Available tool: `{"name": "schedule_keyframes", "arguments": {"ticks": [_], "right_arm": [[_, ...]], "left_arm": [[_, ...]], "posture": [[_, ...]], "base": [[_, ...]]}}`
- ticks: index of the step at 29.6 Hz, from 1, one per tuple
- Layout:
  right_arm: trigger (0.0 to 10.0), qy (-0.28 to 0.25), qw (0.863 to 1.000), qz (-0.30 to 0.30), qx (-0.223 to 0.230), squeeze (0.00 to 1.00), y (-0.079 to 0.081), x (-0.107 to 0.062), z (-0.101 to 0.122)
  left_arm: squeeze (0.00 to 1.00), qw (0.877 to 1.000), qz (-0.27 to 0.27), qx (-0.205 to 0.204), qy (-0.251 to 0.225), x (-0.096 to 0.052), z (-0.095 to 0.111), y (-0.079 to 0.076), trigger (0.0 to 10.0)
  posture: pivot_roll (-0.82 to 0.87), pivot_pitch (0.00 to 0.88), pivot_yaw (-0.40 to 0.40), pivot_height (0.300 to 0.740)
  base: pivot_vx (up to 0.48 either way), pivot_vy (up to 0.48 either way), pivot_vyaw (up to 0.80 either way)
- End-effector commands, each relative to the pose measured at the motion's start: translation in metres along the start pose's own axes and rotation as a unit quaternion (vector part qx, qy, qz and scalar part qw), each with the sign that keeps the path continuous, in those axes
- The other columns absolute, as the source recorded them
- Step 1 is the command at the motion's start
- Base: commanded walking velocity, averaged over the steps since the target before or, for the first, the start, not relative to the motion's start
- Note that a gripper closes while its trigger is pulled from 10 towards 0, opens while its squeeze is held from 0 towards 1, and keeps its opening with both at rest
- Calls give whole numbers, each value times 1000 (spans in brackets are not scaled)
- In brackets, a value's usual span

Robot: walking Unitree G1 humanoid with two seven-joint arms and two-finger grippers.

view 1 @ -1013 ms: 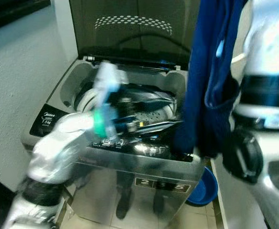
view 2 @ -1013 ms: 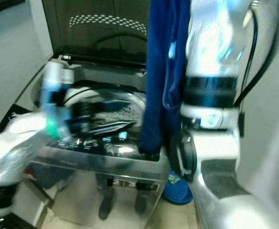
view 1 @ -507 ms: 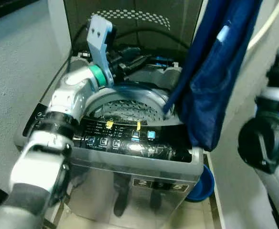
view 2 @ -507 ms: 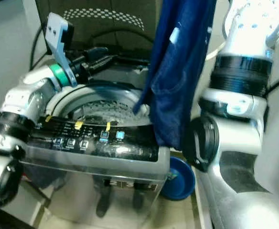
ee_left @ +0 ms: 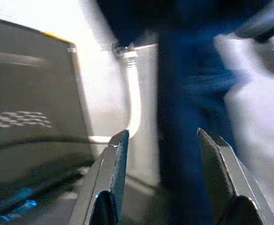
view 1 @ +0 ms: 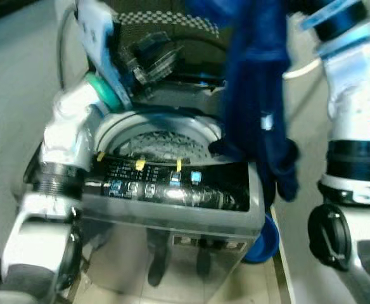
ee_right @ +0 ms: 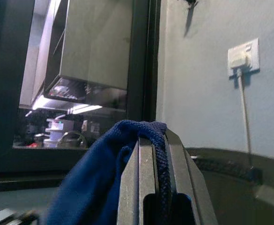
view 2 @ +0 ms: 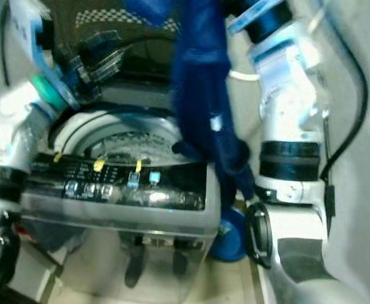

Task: Clothes washing

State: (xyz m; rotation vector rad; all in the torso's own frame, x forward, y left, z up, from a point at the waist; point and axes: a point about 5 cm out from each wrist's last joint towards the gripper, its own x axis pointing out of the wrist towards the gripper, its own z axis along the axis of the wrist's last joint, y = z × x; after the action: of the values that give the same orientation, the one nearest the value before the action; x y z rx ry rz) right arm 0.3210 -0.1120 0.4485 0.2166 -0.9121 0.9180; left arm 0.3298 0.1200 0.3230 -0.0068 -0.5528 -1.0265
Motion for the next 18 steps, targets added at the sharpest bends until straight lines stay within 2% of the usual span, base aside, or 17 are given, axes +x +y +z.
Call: {"name": "schedule_keyframes", "arguments": {"ticks": [1,2,4,5,6,7,8,9,10,11,12,13,15,18], "right_arm": [[10000,-50,996,66,25,0,19,21,23],[10000,-50,996,66,25,0,19,21,23],[10000,-73,991,92,62,0,27,30,32],[10000,-73,991,92,62,0,27,30,32],[10000,-83,988,103,81,0,29,36,35],[10000,-83,988,103,81,0,29,36,35],[10000,-87,986,108,90,0,30,40,36],[10000,-87,986,108,90,0,30,40,36],[10000,-89,985,110,99,0,31,46,35],[10000,-95,981,120,119,0,33,49,34],[10000,-95,981,120,119,0,33,49,34],[10000,-104,974,146,137,0,41,52,36],[10000,-120,958,196,169,0,56,53,45],[10000,-129,948,223,189,0,65,51,54]], "left_arm": [[0,997,-58,-41,9,2,-8,-29,10000],[0,997,-58,-41,9,2,-8,-29,10000],[0,992,-95,-80,24,4,-24,-51,10000],[0,992,-95,-80,24,4,-24,-51,10000],[0,986,-124,-103,32,6,-34,-66,10000],[0,986,-124,-103,32,6,-34,-66,10000],[0,981,-152,-116,39,8,-41,-77,10000],[0,981,-152,-116,39,8,-41,-77,10000],[0,974,-177,-134,46,12,-49,-89,10000],[0,969,-190,-149,55,17,-58,-94,10000],[0,969,-190,-149,55,17,-58,-94,10000],[0,969,-183,-149,68,24,-66,-92,10000],[0,973,-163,-144,83,38,-76,-79,10000],[0,976,-145,-132,96,45,-79,-66,10000]], "posture": [[15,16,7,740],[15,16,7,740],[23,14,-1,740],[23,14,-1,740],[23,17,-4,740],[23,17,-4,740],[22,17,-5,740],[22,17,-5,740],[23,14,-9,740],[27,15,-11,740],[27,15,-11,740],[23,17,-10,740],[17,21,-6,740],[7,24,-2,740]], "base": [[0,0,0],[0,0,0],[0,0,0],[0,0,0],[0,0,0],[0,0,0],[0,0,0],[0,0,0],[0,0,0],[0,0,0],[0,0,0],[0,0,0],[0,0,0],[0,0,0]]}}
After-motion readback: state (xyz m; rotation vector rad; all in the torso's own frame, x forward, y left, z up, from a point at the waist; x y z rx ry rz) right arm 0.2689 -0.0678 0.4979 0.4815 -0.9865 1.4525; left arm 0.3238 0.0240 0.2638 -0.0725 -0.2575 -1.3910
